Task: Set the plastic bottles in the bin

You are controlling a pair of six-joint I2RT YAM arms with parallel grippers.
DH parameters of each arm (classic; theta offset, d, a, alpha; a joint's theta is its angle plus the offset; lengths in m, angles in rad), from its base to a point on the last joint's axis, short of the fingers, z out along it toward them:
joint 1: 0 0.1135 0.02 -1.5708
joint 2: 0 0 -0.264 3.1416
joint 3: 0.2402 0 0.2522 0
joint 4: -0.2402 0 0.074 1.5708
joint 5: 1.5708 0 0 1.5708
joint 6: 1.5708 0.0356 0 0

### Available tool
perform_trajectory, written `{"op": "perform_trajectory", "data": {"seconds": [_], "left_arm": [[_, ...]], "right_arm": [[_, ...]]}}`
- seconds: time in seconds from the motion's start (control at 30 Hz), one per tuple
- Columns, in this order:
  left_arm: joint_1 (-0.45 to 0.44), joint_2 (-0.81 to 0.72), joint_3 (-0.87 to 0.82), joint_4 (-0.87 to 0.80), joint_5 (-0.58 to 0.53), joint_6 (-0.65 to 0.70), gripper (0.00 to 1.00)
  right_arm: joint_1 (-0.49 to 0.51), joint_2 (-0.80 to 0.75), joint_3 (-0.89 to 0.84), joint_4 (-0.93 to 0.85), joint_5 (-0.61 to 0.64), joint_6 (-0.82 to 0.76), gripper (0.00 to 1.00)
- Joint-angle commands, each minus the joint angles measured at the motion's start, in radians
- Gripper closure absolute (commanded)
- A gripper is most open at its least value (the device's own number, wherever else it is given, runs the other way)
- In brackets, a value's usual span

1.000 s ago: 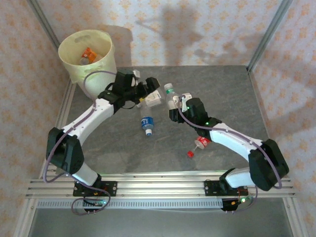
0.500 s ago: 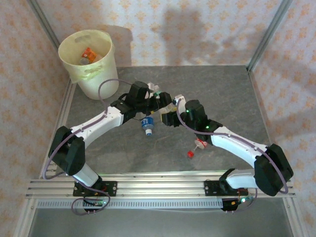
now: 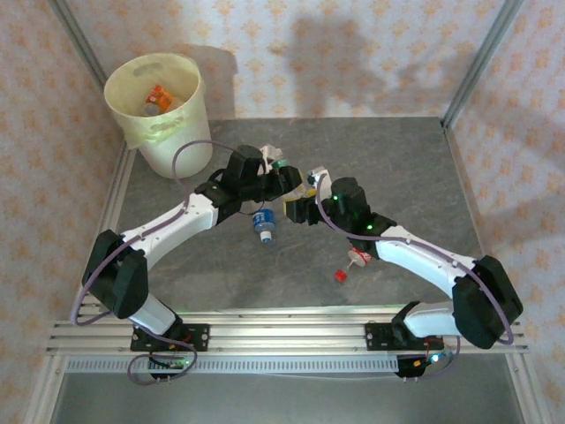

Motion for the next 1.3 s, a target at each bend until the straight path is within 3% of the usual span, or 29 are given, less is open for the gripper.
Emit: {"op": "perform_trajectory", "data": {"seconds": [0.0, 0.07, 0.17, 0.3, 0.6, 0.83, 0.93, 1.1, 1.27], "left_arm": [[-0.014, -0.032, 0.052, -0.040, 0.001, 0.043, 0.55], [-0.014, -0.033, 0.083, -0.078, -0.024, 0.069, 0.56], [-0.005, -0.030, 0.127, -0.140, -0.083, 0.096, 0.56], [0.009, -0.040, 0.169, -0.184, -0.172, 0.121, 0.56], [0.026, -0.080, 0.267, -0.353, -0.585, 0.200, 0.53], [0.044, -0.043, 0.413, -0.455, -0.878, 0.319, 0.49], [0.066, -0.029, 0.432, -0.383, -0.911, 0.433, 0.47], [0.144, 0.021, 0.514, -0.332, -0.892, 0.498, 0.47], [0.189, 0.116, 0.665, -0.337, -1.022, 0.609, 0.48]], "right_arm": [[0.012, -0.010, 0.051, 0.028, -0.045, -0.020, 0.32], [0.013, -0.018, 0.056, 0.012, -0.046, -0.028, 0.26], [0.012, -0.039, 0.065, -0.014, -0.030, -0.034, 0.08], [0.012, -0.093, 0.052, -0.024, 0.040, -0.035, 0.00], [0.012, -0.236, -0.038, -0.028, 0.292, -0.050, 0.01], [0.012, -0.278, -0.073, -0.039, 0.331, -0.039, 0.01], [0.012, -0.276, -0.070, -0.043, 0.331, -0.036, 0.01], [0.012, -0.276, -0.063, -0.046, 0.338, -0.033, 0.01], [0.012, -0.273, -0.057, -0.054, 0.342, -0.032, 0.01]]}}
